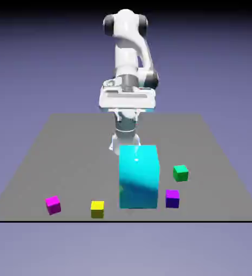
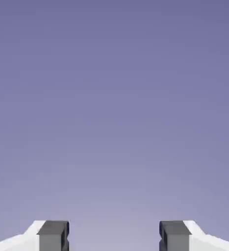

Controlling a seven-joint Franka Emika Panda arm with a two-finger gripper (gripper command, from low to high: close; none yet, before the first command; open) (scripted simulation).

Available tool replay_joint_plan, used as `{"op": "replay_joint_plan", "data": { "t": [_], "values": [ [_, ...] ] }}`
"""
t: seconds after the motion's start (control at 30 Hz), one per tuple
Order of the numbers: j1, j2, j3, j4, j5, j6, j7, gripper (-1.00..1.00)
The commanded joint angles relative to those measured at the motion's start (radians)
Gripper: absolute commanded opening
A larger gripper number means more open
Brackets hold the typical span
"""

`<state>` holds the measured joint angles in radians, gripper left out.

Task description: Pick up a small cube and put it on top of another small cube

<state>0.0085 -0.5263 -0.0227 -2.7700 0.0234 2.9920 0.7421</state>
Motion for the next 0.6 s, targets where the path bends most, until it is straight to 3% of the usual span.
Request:
{"op": "replay_joint_plan", "data": {
  "t": [0.0, 0.57],
  "values": [
    [-0.003, 0.036, -0.019, 0.033, 0.019, -0.037, 0.001, 0.0],
    [-0.052, 0.652, -0.338, 0.598, 0.35, -0.671, 0.016, 0.0]
  ]
}}
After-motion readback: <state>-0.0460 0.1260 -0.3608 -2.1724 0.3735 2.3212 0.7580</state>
